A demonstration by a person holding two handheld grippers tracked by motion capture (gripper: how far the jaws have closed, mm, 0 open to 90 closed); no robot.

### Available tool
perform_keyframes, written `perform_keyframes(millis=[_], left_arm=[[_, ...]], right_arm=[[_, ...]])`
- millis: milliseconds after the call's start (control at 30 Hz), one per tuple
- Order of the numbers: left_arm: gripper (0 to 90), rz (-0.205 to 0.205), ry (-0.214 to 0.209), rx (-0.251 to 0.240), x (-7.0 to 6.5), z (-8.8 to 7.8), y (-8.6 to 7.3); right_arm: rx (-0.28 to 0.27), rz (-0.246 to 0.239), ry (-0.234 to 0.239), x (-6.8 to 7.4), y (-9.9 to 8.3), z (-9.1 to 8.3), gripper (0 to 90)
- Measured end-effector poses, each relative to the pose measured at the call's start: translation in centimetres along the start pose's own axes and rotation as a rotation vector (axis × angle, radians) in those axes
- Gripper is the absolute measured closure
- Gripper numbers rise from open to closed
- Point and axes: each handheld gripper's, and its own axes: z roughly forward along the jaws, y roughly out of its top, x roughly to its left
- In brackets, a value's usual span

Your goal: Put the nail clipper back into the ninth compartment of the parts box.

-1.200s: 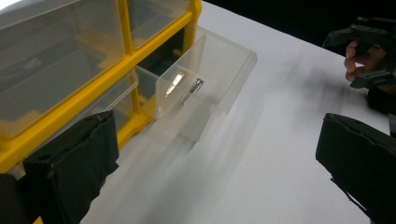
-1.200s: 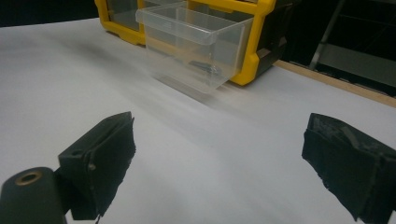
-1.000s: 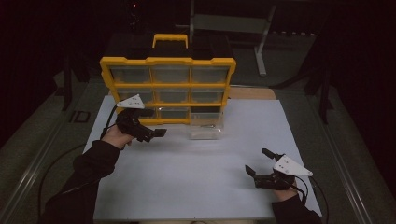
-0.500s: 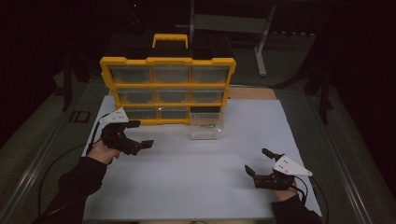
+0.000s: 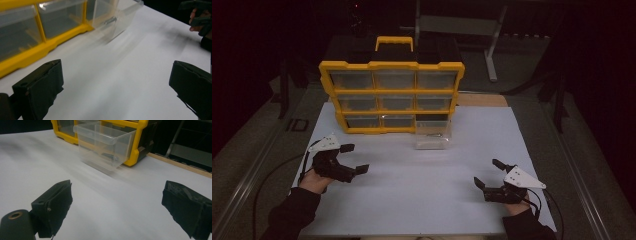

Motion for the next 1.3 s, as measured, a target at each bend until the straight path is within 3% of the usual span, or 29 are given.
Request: perform_keyframes(millis=[233, 400, 633, 867, 1300], left_arm=[[0.0, -0.026, 0.031, -0.025, 0.2, -0.3, -2.2], [0.0, -0.064, 0.015, -0.034, 0.5, 0.1, -3.7], [0.0, -0.078, 0.078, -0.045, 0.6, 0.5, -5.4], [0.0, -0.081, 0.105, -0.06, 0.4, 0.7, -6.2], [0.0, -0.099, 0.219, -0.119, 0.3, 0.5, -7.0]], right_arm=[[0.0, -0.002, 0.001, 0.0, 0.0, 0.1, 9.3], [0.002, -0.004, 0.0, 0.1, 0.0, 0.0, 9.4], [0.003, -0.003, -0.001, 0.0, 0.0, 0.0, 9.3], [0.006, -0.005, -0.001, 0.1, -0.1, 0.0, 9.4], [0.012, -0.007, -0.003, 0.1, -0.1, 0.0, 9.3]])
